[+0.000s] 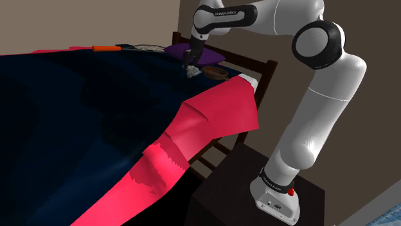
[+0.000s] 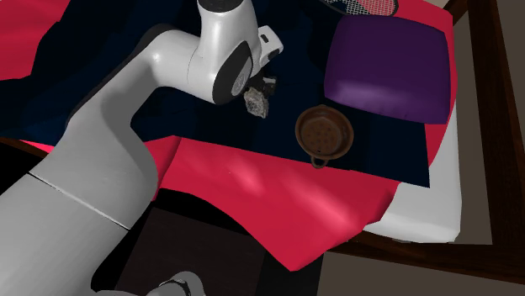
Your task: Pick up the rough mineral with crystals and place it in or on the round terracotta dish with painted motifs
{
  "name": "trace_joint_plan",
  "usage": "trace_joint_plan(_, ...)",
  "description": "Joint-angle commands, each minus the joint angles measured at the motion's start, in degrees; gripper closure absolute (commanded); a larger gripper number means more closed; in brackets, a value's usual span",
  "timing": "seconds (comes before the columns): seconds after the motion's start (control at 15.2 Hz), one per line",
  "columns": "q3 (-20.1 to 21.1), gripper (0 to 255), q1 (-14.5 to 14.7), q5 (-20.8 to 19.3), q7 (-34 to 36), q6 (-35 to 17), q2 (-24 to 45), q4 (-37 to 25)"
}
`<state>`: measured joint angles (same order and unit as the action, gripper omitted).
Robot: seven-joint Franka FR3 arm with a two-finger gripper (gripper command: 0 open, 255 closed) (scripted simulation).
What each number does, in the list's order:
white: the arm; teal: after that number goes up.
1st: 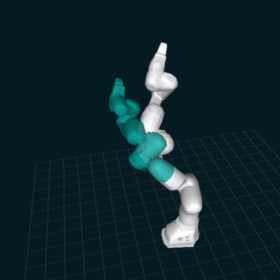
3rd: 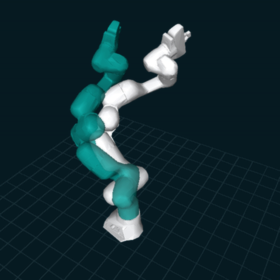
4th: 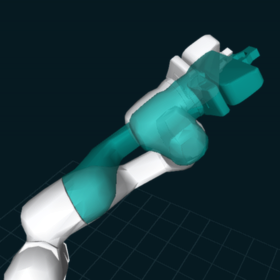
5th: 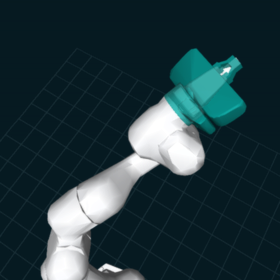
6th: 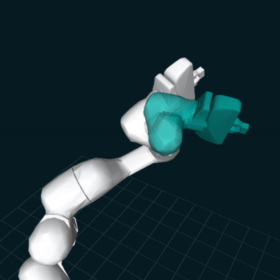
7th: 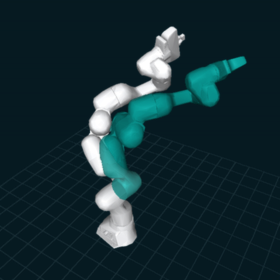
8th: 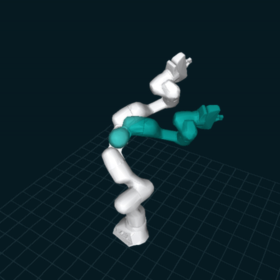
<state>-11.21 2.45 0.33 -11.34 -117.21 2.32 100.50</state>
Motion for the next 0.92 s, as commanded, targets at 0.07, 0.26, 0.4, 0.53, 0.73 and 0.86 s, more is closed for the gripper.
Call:
trace_joint_plan(0.07,0.0,255,0.0,0.0,0.0,2.2,-0.1,-2.1)
trace_joint_plan(0.26,0.0,255,0.0,0.0,0.0,4.5,0.0,-4.5)
trace_joint_plan(0.4,0.0,255,0.0,0.0,-0.1,6.1,0.2,-6.3)
trace_joint_plan(0.53,-0.1,255,-0.1,0.1,-0.1,7.7,0.4,-8.1)
trace_joint_plan(0.73,-0.1,255,-0.1,0.2,-0.2,10.2,0.9,-11.0)
trace_joint_plan(0.86,-0.1,255,-0.2,0.3,-0.2,11.8,1.2,-13.1)
